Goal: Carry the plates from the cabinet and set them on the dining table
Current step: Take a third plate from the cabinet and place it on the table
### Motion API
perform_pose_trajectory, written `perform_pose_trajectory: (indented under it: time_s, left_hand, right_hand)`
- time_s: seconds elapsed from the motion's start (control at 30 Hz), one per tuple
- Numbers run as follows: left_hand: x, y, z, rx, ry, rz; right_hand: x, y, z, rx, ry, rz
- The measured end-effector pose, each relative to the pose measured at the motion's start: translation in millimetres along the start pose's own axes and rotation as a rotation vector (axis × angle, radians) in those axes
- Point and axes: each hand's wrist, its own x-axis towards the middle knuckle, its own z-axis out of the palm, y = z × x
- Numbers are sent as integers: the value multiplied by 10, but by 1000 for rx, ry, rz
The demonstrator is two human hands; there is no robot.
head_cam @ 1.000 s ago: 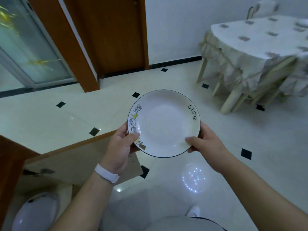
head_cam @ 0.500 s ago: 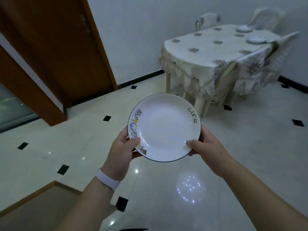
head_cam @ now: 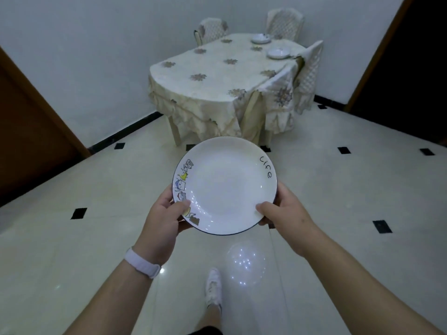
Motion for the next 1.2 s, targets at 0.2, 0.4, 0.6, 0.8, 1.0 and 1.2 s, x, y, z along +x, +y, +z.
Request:
perform_pose_trajectory:
  time_s: [0.2, 0.4, 0.6, 0.8, 1.0, 1.2]
  left_hand:
    - [1125, 101, 216, -53, -67, -50]
    - [2141, 406, 277, -39, -173, -49]
    - [2912, 624, 498, -7, -252, -49]
    - [3465, 615, 848, 24, -313, -66]
    - [4004, 445, 1392, 86, -355, -101]
    - [4654, 405, 2314, 115, -335, -89]
  right_hand:
    - [886, -161, -213, 3, 112, 14]
    - [1703, -475, -288, -24, 198, 14]
    - [2199, -581, -435, -3, 261, -13]
    - [2577, -578, -770, 33, 328, -9]
    - [2985, -392, -1354, 76, 355, 13]
    - [3621, -279, -2281, 128, 336, 3]
